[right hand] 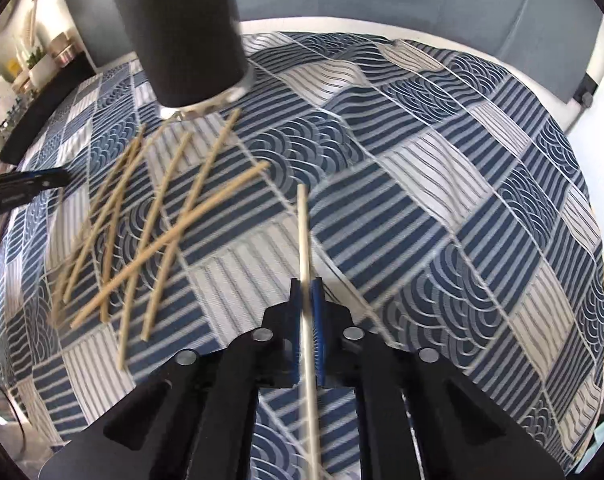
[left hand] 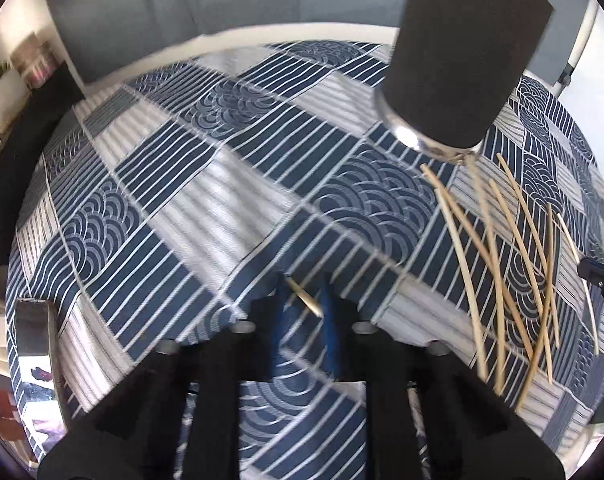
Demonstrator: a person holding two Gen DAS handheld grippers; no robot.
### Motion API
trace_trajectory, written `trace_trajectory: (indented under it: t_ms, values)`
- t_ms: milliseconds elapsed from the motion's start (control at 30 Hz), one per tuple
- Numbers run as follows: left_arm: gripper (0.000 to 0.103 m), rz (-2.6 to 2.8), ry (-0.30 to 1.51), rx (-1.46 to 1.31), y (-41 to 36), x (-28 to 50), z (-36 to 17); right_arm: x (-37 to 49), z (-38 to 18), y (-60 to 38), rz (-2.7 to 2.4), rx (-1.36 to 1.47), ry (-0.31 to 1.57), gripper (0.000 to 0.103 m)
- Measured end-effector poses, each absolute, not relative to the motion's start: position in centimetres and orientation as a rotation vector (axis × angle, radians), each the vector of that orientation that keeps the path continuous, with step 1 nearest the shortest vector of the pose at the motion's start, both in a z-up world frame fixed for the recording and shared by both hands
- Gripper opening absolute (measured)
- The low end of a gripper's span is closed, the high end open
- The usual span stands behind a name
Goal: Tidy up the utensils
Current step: 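Lower the left gripper onto a stick while the right gripper grasps another stick, then lift the left gripper's stick over the black cup while the right gripper carries its stick there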
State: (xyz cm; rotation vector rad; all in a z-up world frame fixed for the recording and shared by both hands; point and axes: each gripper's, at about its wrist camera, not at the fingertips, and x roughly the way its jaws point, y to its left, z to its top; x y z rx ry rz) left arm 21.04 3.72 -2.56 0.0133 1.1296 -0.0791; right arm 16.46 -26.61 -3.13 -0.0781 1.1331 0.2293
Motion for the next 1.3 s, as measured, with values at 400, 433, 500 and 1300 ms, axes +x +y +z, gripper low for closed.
trace_trajectory:
  t_ms: [400,433,500,1300]
  values:
    - [0.004,-0.140,1.107,-0.105,6.5,20.3,-0.2,15.3,-1.6,-29.2,0.300,0.118,1.042,0.005]
    - [0.004,-0.145,1.086,-0.090,6.2,20.2,0.6,15.3,-1.3,-29.2,0.304,0.125,1.030,0.005]
    - [0.004,-0.154,1.061,-0.086,5.7,20.0,1.7,15.3,-0.1,-29.2,0.325,0.136,0.998,0.005]
    - [0.004,-0.218,0.745,0.046,-0.8,21.4,17.6,19.8,12.3,-24.0,0.482,0.128,0.724,0.005]
